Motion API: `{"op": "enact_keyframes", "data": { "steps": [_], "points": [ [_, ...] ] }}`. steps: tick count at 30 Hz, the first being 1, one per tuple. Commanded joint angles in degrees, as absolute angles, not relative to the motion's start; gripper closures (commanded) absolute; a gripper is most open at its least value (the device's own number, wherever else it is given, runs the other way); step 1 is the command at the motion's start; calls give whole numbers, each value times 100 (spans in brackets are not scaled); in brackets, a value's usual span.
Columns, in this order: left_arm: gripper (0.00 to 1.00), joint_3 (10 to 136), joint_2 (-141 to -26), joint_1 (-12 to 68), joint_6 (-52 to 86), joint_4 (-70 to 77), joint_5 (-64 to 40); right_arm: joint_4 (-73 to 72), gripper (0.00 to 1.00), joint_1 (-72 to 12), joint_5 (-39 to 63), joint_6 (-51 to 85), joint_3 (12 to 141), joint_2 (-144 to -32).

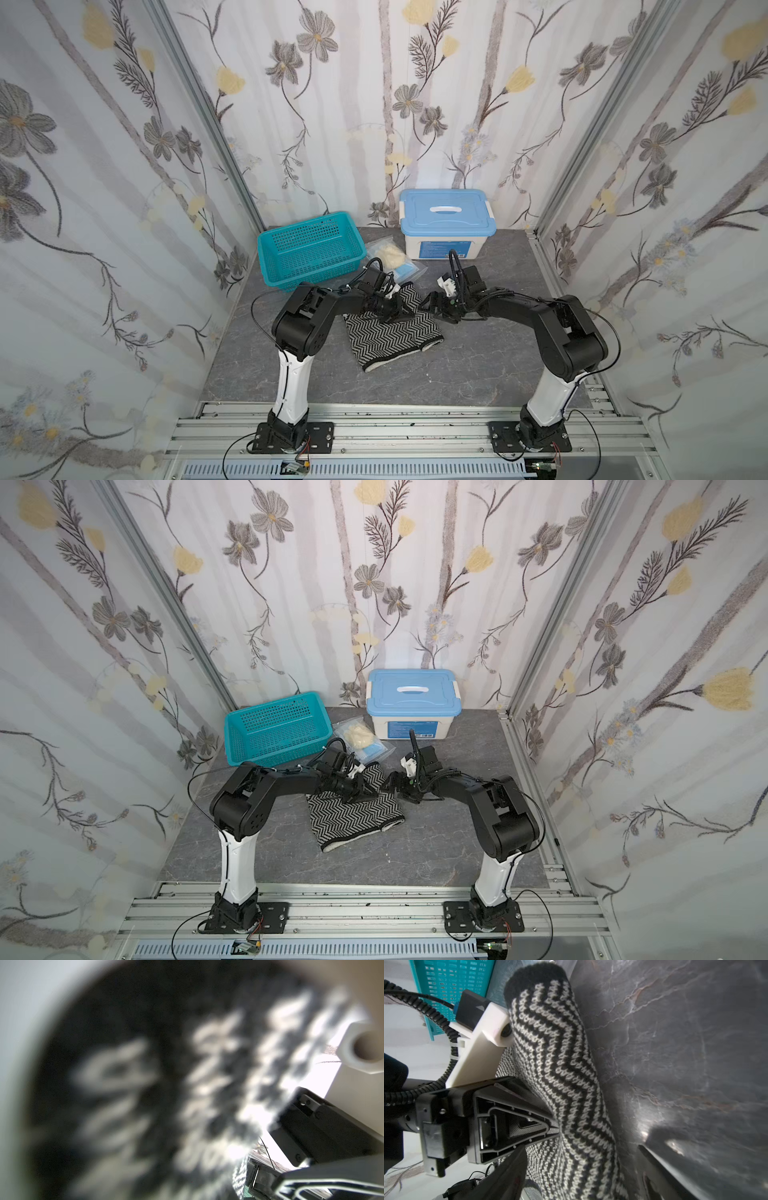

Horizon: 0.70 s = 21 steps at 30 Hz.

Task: Roll up the scarf and place it into the basket
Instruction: Roll the scarf at the center of the board.

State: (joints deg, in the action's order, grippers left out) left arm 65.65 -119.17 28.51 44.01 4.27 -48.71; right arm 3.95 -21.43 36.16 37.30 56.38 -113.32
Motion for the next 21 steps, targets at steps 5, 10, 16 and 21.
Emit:
{"op": "enact_keyframes", "data": {
  "steps": [5,10,16,21],
  "points": [
    [78,6373,-12059,2786,4526,151,-4425,-893,27,-2191,4158,4253,5094,-11624],
    [79,6289,-12059,2765,4603,370,-4543,-1282,45,-2232,4223,4452,4961,-11732],
    [77,6268,-12008,2760,4711,554,-4653,-1265,85,-2227,4132,4548,4930,-11719],
    [64,6498,-11580,2743,4459,62,-4583,-207,100,-2201,3479,4110,5095,-11168]
  ]
}}
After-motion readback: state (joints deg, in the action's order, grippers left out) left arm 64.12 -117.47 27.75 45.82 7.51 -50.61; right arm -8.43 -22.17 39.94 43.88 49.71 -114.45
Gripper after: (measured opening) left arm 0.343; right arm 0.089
